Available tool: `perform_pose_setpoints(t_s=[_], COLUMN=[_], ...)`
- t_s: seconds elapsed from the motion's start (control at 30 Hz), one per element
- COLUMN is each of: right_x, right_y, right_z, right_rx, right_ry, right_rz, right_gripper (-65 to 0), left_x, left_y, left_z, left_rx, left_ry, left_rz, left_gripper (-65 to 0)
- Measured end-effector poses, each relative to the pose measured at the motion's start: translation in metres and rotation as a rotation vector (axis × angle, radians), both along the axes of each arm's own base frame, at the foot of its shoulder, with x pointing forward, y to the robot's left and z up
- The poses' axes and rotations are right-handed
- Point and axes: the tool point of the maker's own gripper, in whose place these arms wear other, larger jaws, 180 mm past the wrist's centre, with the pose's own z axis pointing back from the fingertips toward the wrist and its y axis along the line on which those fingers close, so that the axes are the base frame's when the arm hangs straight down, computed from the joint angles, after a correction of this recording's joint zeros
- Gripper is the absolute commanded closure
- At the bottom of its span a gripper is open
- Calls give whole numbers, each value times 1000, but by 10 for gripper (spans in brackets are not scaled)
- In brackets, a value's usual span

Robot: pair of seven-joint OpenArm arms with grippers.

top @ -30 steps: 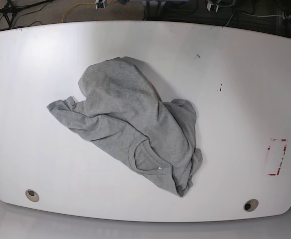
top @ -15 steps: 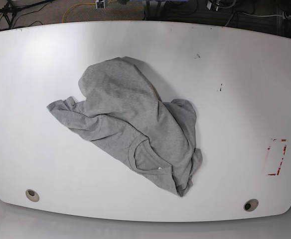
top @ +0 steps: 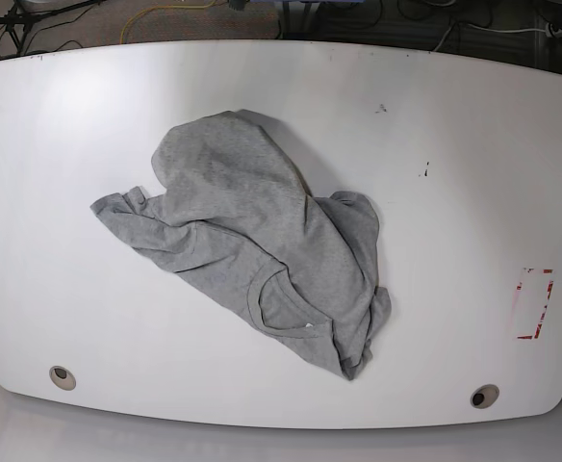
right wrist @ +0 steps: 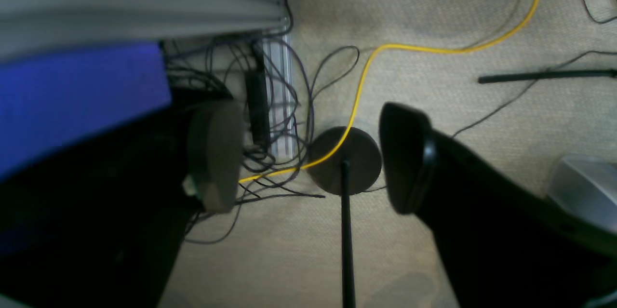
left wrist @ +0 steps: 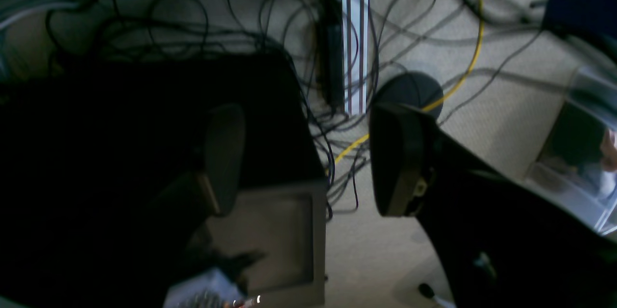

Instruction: Fold the T-shirt properly

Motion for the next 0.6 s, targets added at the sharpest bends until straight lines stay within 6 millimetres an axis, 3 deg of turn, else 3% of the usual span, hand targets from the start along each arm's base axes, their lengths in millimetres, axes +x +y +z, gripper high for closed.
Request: perform_pose_setpoints(t_s=[0.27, 0.6], right_x=[-12, -1], right_y=[3, 8], right_z=[14, 25], right_rx=[2, 0], right_ry=[-2, -49], right_rz=[20, 7], right_gripper=[-423, -425], left_x=[-2, 3], left_y=[-1, 7], left_z=[18, 27], left_rx=[-5, 11], left_ry=[-73, -113], left_rz=[-1, 12], left_gripper=[-385, -385])
